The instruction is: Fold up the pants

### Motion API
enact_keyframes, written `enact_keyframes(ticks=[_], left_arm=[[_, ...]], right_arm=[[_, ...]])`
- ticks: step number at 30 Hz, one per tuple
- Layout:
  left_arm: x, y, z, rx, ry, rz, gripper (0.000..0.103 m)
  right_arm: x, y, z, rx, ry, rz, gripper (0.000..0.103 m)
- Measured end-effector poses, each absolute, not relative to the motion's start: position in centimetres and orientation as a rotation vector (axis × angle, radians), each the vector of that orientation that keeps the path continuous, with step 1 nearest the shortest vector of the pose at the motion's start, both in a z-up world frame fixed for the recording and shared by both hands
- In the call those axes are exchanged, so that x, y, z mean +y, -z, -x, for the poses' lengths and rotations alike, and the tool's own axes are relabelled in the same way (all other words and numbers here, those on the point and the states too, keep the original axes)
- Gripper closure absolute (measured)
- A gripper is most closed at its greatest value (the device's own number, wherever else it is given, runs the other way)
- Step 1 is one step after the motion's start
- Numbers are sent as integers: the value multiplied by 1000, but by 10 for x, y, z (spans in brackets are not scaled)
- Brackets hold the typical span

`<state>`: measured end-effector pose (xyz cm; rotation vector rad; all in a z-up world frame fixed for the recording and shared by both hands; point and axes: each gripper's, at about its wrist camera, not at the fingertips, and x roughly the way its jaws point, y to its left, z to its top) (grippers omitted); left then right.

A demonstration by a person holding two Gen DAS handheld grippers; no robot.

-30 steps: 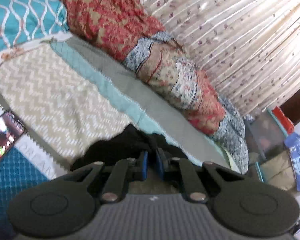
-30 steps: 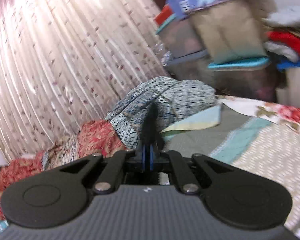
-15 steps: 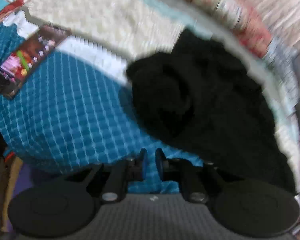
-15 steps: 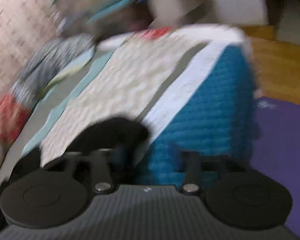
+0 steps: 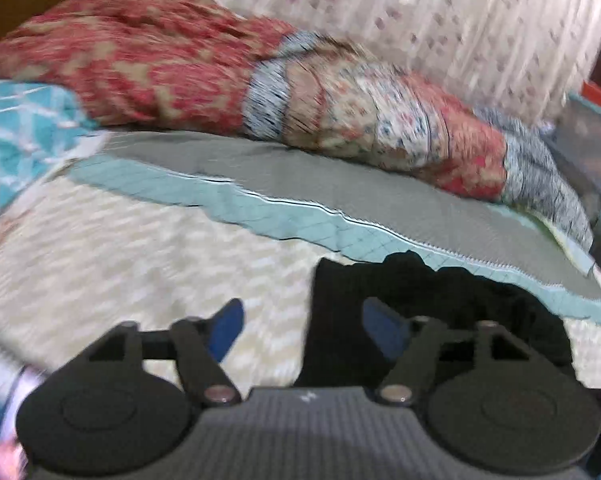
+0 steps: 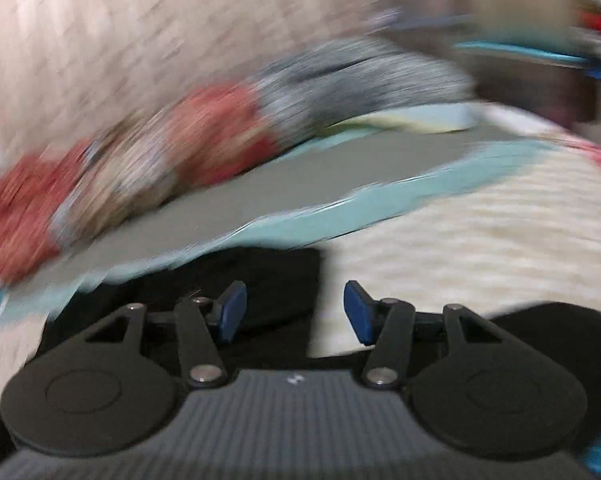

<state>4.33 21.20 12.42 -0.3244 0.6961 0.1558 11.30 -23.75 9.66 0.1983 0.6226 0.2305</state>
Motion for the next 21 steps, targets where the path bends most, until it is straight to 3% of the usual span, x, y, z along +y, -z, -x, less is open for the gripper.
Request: enact_keyframes(ticks=[7,9,10,11,12,13,14,21], left_arm=[[192,-63,-148,840,-127,341,20],[187,-48,-168,875,-127,352,32],[184,-40,-179,900,-117,360,54],[179,-34,-184,922,-115,360,67],[177,-34,-185,918,-123,349,75],[175,-37,-182,897,-124,334,85],[178,-44,-177,871,-122,329,86],[247,-79,-118,682,-239,457,87]], right_arm=[[-171,-62,-197,727,-322,-57,39],[-167,-47,-218,776,-283,-30,39],[-167,-38,-229,815,-284,-22,40],[-168,-31,-241,850,-286,-12,53],[-168,-31,-242,849,-265,7,83],[-174,-36,-242,823,-247,7,83],[-188,-47,-244,770,-225,-24,88],[-353,-130,-264,479,210,-223,91]])
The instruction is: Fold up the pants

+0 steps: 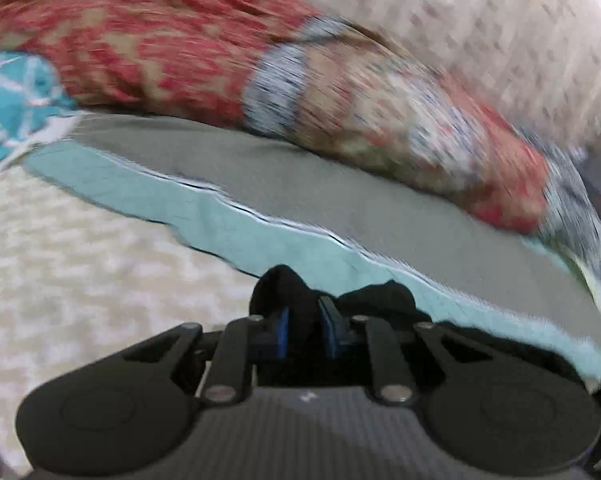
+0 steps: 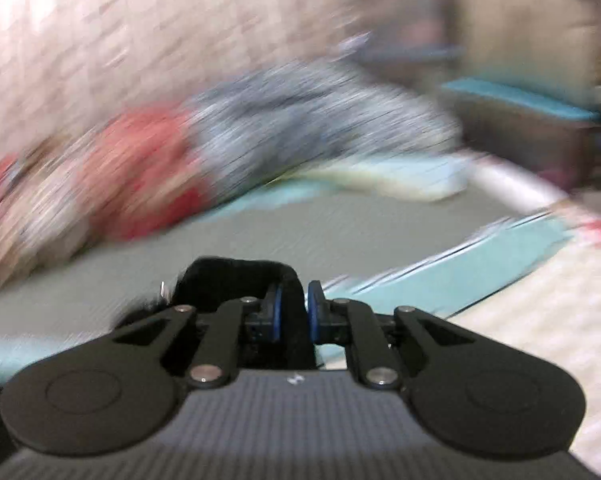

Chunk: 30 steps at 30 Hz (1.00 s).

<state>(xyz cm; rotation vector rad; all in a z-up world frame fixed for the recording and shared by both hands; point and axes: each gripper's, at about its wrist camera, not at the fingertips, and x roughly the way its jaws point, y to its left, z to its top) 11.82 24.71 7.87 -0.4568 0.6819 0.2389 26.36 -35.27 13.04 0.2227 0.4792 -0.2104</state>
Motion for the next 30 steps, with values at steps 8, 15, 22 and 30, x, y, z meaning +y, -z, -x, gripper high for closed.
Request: enact_keyframes(ticks=[8,15,22,30], left_arm=[[279,-59,-88,693,-328,594,88],[259,-67,-87,680,-294,501,88],[253,-70,-102,682,-299,476,52],[235,-42,-152,777,-297,379,9]], right_arm=[[-426,-97,-269,654,474,-201,78],[-413,-99,-242,600,356,-396,55],[-377,-101,-299,694,237,-347,47],[-372,-68,-356,818,408,-364,24]])
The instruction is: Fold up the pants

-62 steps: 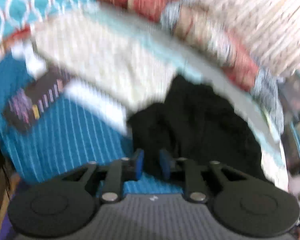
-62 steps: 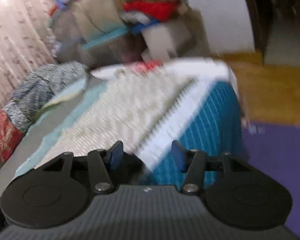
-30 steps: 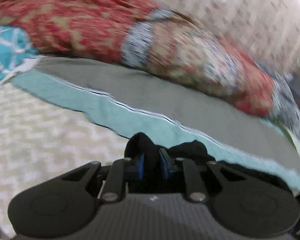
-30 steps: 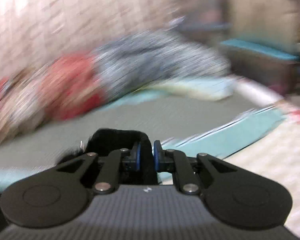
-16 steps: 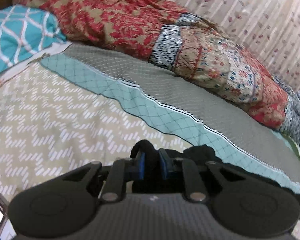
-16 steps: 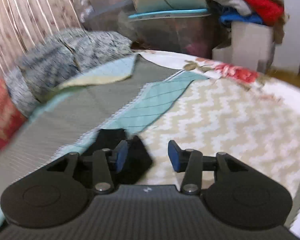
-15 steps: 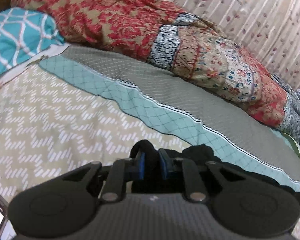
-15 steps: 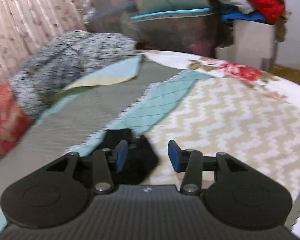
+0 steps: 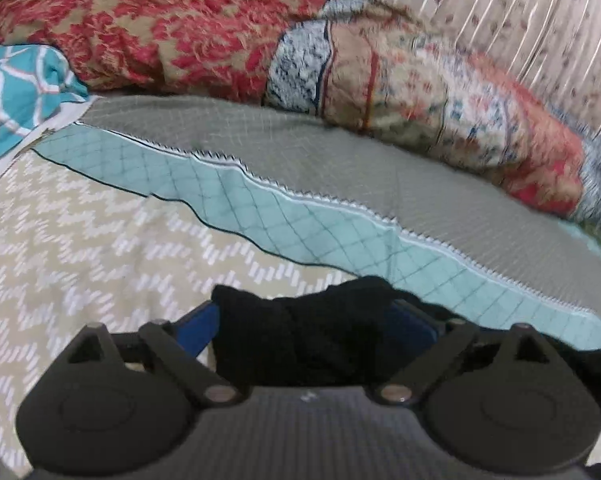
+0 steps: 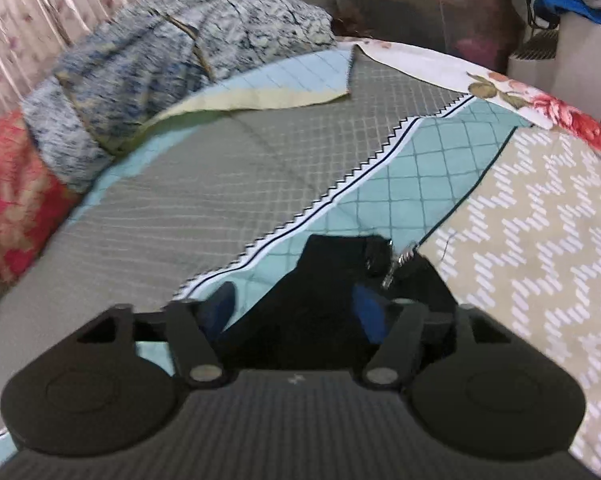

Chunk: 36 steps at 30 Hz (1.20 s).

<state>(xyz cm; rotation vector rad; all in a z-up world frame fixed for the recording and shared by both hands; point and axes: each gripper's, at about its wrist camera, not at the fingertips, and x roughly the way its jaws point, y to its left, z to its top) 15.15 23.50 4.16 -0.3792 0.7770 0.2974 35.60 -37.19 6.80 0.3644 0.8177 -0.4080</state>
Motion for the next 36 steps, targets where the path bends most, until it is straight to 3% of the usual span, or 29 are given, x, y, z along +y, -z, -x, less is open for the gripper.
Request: enact_keyframes(ticks=[1,2,3,4,6,7,8,17,24,26,28,30,32,36], left_arm=[[233,-36,-157,792,-307,373,13],[232,-30,-164,810,-319,369,29],[231,-24,-170,832,-325,362,42],[229,-19,-175,857,-325,355,62],[225,-17,-176,859,-333,337,70],[223,-20,-175,848,-324,331,78],[223,-26,-172,833,-314,336,81],[225,-103,-67,526,-210,415,85],[221,-100,37,483,-168,499,84],[217,-91,62,522,-150,518,75],[208,-79,82,581,-138,511,67],[202,-70,99,628,-158,498,59],[204,-65,112,647,-172,541,50],[216,-62,136,617,-188,642,45]], right_arm=[[-371,-61,-361,836,430,-342,24],[-373,-54,-366,858,446,-333,25],[-375,-46,-368,877,449,-336,35],[-376,-41,-368,876,462,-316,42],[-378,-41,-364,848,442,-294,80],[-381,-45,-361,828,422,-329,88],[-384,-53,-354,781,413,-360,90],[-455,-138,-222,347,171,-759,92],[-516,-114,-59,252,178,-898,91],[-536,-91,-16,271,250,-943,91],[-547,-66,17,350,390,-951,82],[-551,-51,44,392,566,-942,53],[-550,-49,68,340,691,-959,51],[-524,-75,67,314,578,-874,51]])
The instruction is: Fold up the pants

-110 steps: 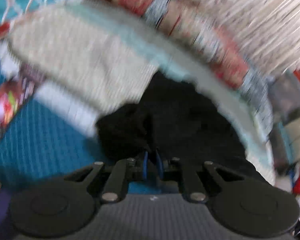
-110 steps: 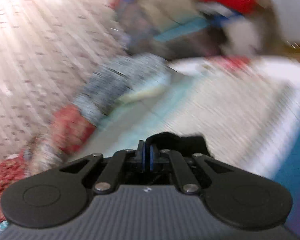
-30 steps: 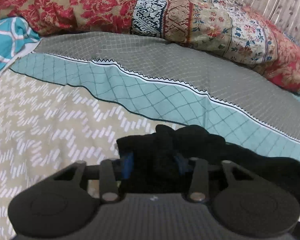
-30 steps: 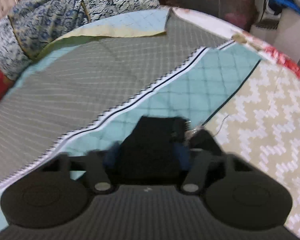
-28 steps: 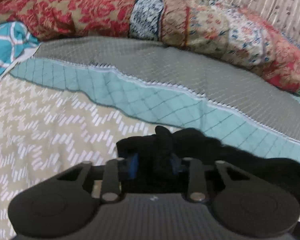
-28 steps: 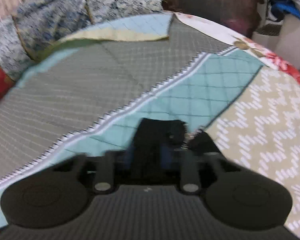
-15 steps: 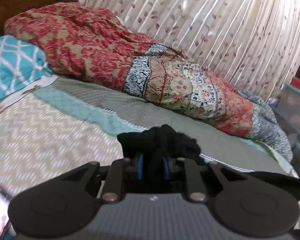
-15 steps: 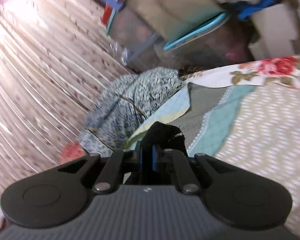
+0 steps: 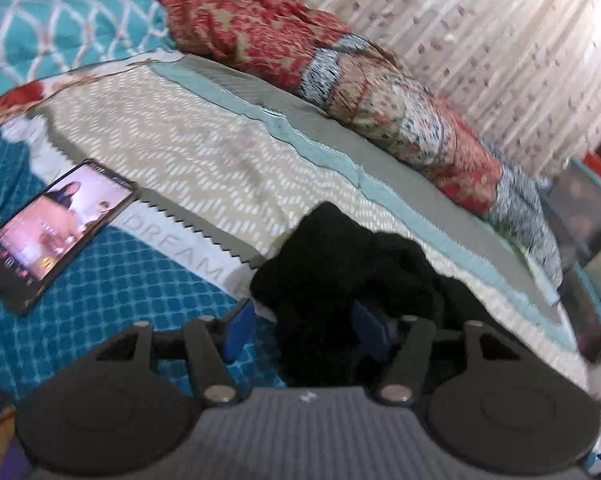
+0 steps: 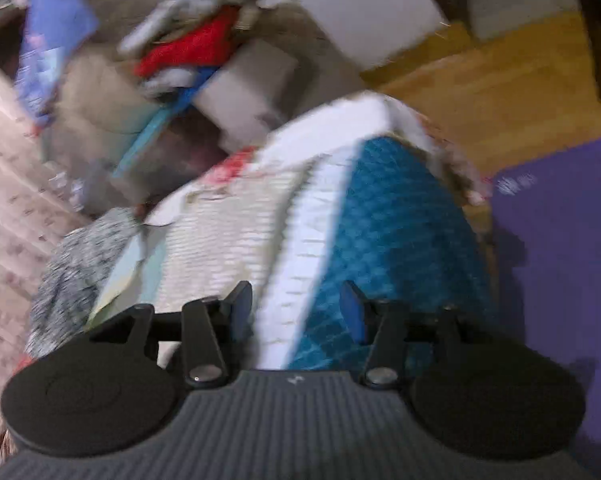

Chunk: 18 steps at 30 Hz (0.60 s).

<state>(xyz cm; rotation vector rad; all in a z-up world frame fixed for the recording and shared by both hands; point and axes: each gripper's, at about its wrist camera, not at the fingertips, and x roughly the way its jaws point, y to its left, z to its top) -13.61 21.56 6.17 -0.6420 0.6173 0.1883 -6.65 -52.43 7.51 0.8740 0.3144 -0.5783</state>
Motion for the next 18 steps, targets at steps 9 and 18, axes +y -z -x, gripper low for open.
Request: enact_keyframes(ticks=[9,18], left_arm=[[233,-46,161,560,-195,778,45],[241,-21,200,597,-204,793,45]], right_arm=[[-277,-133,-38,552,-288,-438,50],[28,-131,-27,662,-1036,87,16]])
